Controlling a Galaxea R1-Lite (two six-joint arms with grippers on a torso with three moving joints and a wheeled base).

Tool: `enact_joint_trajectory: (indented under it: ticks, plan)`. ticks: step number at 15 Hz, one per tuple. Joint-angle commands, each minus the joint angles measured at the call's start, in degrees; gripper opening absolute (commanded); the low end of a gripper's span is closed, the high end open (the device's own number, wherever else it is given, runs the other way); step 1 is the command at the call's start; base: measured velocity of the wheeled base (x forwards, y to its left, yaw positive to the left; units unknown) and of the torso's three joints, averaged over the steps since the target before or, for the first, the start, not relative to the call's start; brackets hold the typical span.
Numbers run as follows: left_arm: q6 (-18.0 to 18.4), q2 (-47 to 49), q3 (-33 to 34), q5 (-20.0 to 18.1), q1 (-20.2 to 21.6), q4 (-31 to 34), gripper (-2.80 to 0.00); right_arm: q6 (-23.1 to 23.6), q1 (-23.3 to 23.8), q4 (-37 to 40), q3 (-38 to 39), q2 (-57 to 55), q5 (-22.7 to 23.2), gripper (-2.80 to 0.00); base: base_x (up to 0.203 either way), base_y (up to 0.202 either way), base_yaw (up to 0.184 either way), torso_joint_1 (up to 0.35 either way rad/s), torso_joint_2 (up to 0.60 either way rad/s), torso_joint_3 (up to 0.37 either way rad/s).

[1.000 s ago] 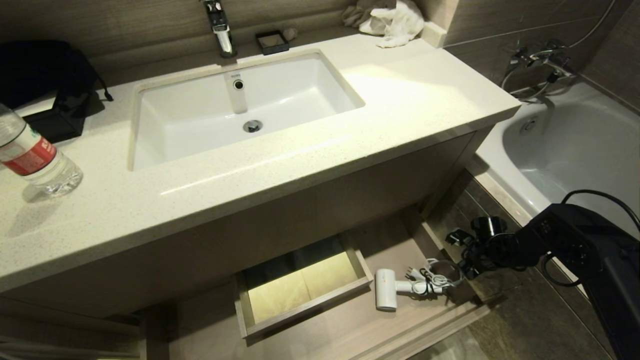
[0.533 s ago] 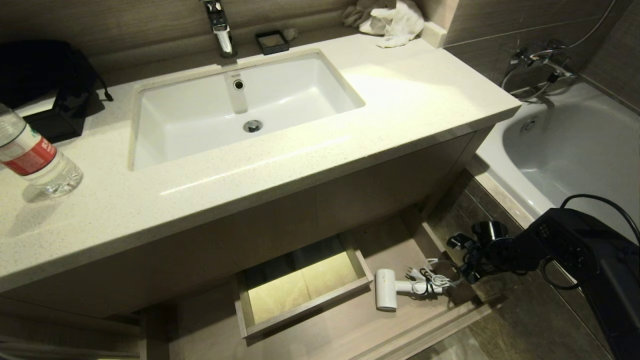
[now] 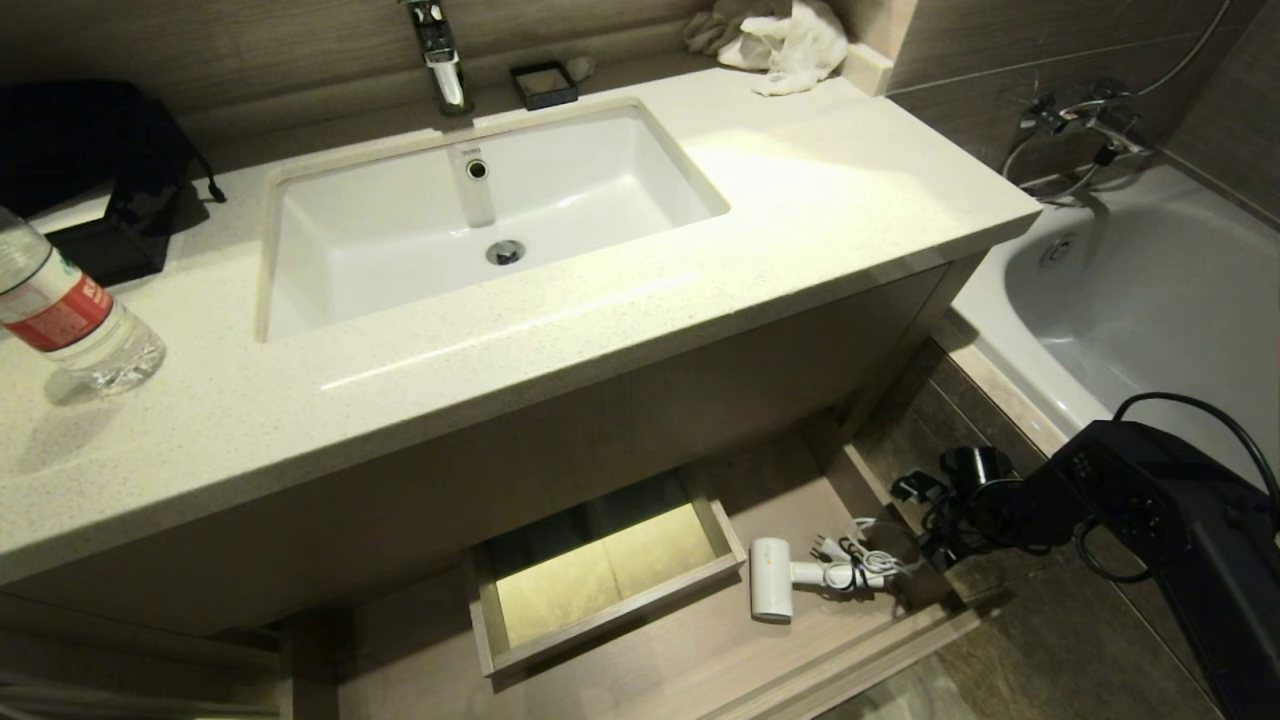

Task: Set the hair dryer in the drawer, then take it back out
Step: Close the drawer

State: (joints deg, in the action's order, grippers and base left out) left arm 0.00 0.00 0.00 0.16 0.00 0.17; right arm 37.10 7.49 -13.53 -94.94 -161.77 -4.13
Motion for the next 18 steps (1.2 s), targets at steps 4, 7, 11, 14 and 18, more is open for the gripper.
enact_joint_trajectory:
  ticks: [4,7,11,14,18]
  plan:
    - [0.00,0.00,0.00,0.02,0.00,0.01,-2.80,-1.65,-2.94,-0.16,0.03,0.78,0.26,-2.80,0.000,0.000,0.000,0.000,0.00,0.000]
    - [0.00,0.00,0.00,0.02,0.00,0.01,-2.80,-1.50,-3.84,0.77,0.02,1.81,0.69,-2.80,0.000,0.000,0.000,0.000,0.00,0.000]
    - [0.00,0.00,0.00,0.02,0.00,0.01,-2.80,-1.47,-4.21,0.69,2.44,5.43,0.53,-2.80,0.000,0.000,0.000,0.000,0.00,0.000]
    - [0.00,0.00,0.00,0.02,0.00,0.01,-2.80,-1.48,-4.09,0.69,6.21,11.11,0.69,-2.80,0.000,0.000,0.000,0.000,0.00,0.000]
    - [0.00,0.00,0.00,0.02,0.00,0.01,-2.80,-2.39,-4.36,1.79,11.09,19.48,0.51,-2.80,0.000,0.000,0.000,0.000,0.00,0.000]
